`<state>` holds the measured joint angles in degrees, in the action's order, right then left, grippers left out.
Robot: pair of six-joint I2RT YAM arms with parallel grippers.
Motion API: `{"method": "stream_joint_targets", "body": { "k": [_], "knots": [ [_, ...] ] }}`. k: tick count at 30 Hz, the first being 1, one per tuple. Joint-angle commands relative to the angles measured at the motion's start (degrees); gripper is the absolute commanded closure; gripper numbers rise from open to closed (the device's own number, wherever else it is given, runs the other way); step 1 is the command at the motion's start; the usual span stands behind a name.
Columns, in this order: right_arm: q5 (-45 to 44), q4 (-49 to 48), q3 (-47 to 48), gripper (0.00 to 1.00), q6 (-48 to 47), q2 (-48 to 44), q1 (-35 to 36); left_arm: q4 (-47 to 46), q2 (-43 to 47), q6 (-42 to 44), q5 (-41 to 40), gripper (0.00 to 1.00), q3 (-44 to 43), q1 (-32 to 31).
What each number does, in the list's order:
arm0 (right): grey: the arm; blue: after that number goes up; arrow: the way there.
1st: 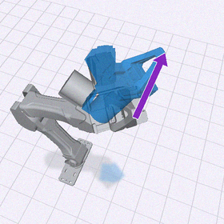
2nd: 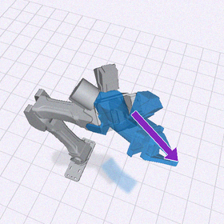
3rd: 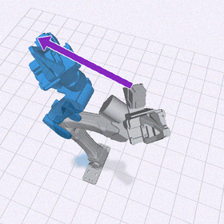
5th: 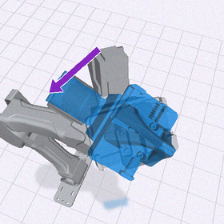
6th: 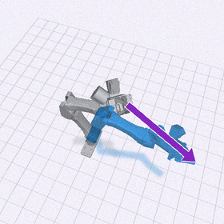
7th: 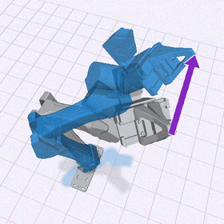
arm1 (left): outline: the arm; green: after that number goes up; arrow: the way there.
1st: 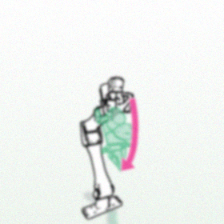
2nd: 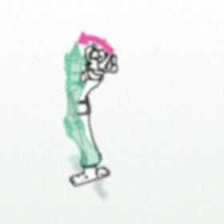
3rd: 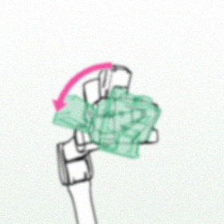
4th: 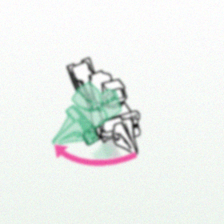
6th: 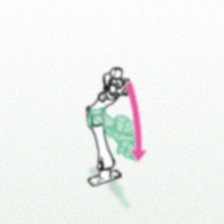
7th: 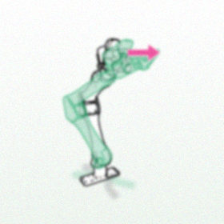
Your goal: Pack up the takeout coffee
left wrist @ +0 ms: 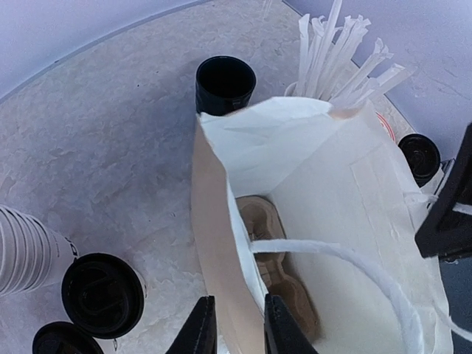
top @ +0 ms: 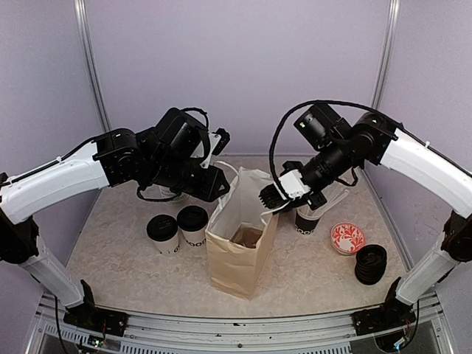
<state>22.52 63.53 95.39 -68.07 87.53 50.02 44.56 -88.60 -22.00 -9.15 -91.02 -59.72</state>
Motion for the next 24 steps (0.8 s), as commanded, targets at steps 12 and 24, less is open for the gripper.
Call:
{"method": "stream_joint_targets", "body": {
  "k": [12,24],
  "knots": [
    [3.7,3.7,4.1,0.83,7.1,-0.5,6.7,-0.3,-3.8,8.0,1.8,1.0,-6.8,3.0],
    [9.5,5.6,9.5,0.83,8.9,1.2,8.6,-0.8,-9.8,13.5,3.9,1.0,-14.3,3.3]
  ]
}}
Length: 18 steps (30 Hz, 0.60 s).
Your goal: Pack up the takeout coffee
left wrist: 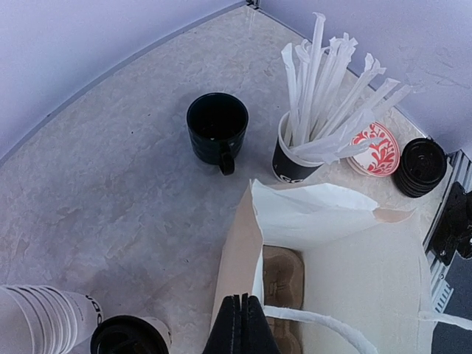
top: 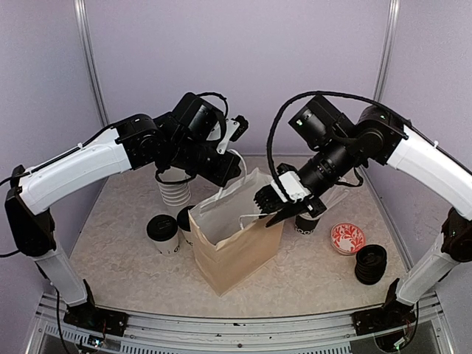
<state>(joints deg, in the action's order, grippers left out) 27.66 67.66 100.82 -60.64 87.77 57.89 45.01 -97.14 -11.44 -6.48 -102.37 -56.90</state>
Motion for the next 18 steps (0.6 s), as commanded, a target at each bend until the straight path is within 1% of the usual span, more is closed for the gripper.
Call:
{"method": "stream_joint_targets", "body": {
  "k": [1,5,11,13,18],
  "knots": [
    [5.3,1.7,5.0,0.84,1.5,1.3,0.8,-1.3,-1.7,3.1,1.4,1.0,-3.4,0.5],
    [6.4,2.0,7.4,0.89,1.9,2.3,1.5,-1.6,-2.6,3.9,2.5,1.0,-4.0,0.5],
    [8.0,2.1,8.3,0.95,2.6,3.4,3.4,-3.4,-2.8,5.2,4.3,1.0,-4.4,0.5],
    [8.0,2.1,8.8,0.99,2.8,3.8,4.1,-3.9,-3.0,5.8,5.0,1.0,-4.8,0.5],
    [9.3,2.0,12.0,1.0,3.4,5.5,5.4,-3.3,-4.4,6.6,6.2,1.0,-7.2,0.5]
  ]
}}
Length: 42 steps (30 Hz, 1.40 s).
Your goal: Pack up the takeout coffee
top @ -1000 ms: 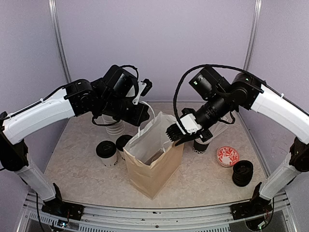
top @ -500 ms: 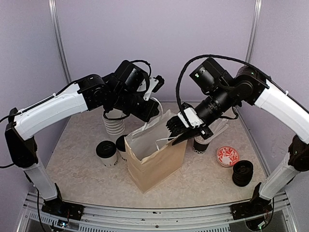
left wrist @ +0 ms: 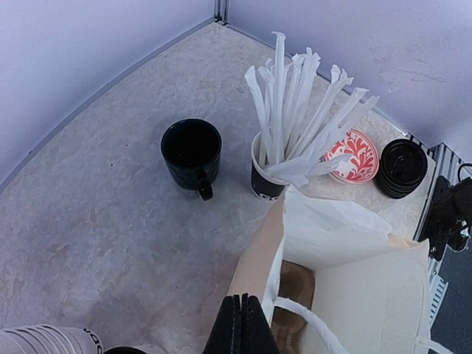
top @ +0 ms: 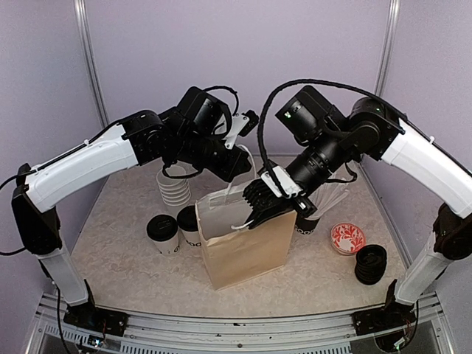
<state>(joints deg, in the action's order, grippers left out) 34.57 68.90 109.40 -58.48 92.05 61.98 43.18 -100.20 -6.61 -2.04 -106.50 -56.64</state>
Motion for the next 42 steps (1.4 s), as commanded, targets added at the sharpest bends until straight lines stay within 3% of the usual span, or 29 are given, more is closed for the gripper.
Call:
{"method": "stream_joint_targets", "body": {
  "k": [1,7,10,13,16,21,28,32,37,42],
  "knots": [
    [2.5,0.8,4.0,1.0,1.3,1.5,1.5,-1.3,-1.5,2.0,1.8,1.0,-3.2,0.3],
    [1.0,0.8,4.1,0.97,1.7,1.6,1.9,0.4,-2.1,2.1,1.8,1.0,-2.7,0.3],
    [0.0,0.5,4.9,0.91,2.4,1.4,1.7,0.8,-1.9,2.3,1.3,0.91,-3.0,0.3],
    [0.1,0.2,6.5,0.84,3.1,1.6,1.4,1.6,-2.0,2.6,0.5,0.77,-4.3,0.3],
    [-0.7,0.5,7.6,0.56,3.2,1.9,1.2,4.5,-2.1,2.7,-1.6,0.56,-6.9,0.2],
    [1.5,2.1,9.5,0.45,3.4,0.9,-2.2,10.2,2.0,1.5,-3.4,0.35,-5.0,-1.3],
    [9.8,0.6,8.7,0.4,5.8,-2.0,-14.3,16.8,13.2,-3.6,-8.8,0.24,3.9,-4.3],
    [12.4,-4.9,0.9,0.4,8.8,-6.6,-20.0,21.3,18.7,-9.6,-13.5,0.23,9.1,0.7],
    [11.6,-8.0,-6.5,0.4,8.9,-10.5,-24.1,28.1,21.4,-12.1,-13.7,0.23,15.1,7.5],
    [12.2,-10.5,-11.9,0.39,9.5,-13.5,-25.1,26.8,19.2,-9.2,-6.3,0.22,20.8,9.9]
  ]
}}
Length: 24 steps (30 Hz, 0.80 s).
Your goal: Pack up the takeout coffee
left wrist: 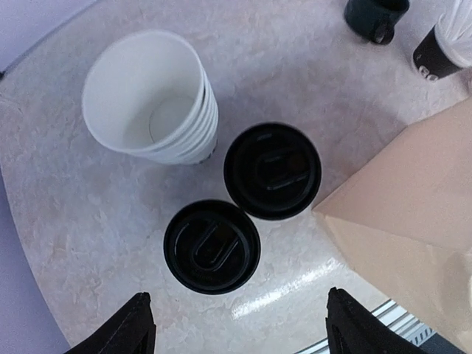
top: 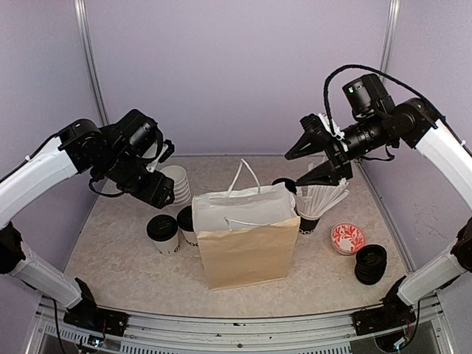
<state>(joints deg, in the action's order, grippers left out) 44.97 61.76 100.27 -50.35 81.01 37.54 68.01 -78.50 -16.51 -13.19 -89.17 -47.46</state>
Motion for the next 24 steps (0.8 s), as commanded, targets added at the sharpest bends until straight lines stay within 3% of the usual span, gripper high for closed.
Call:
{"method": "stream_joint_targets", "body": {
  "k": [1,16,18,24],
  "knots": [
    [1.7,-3.5,-3.2,0.38,1.5,-2.9,-0.8,1.3,-3.3,1.0,5.3,0.21,4.0,0.9],
    [0.2,-5.7,-7.3,0.34,1.7,-7.4,-0.8,3.2,-13.3,0.0,8.2,0.21,5.3,8.3],
    [0.0,-5.8,-7.5,0.34,1.5,-7.6,-0.9,3.5,-14.0,-0.3,7.8,0.03,5.8,8.5],
    [0.3,-5.9,-7.8,0.34,1.0,-7.4,-0.8,3.7,-15.0,-0.5,7.1,0.01,5.8,8.9]
  ]
}}
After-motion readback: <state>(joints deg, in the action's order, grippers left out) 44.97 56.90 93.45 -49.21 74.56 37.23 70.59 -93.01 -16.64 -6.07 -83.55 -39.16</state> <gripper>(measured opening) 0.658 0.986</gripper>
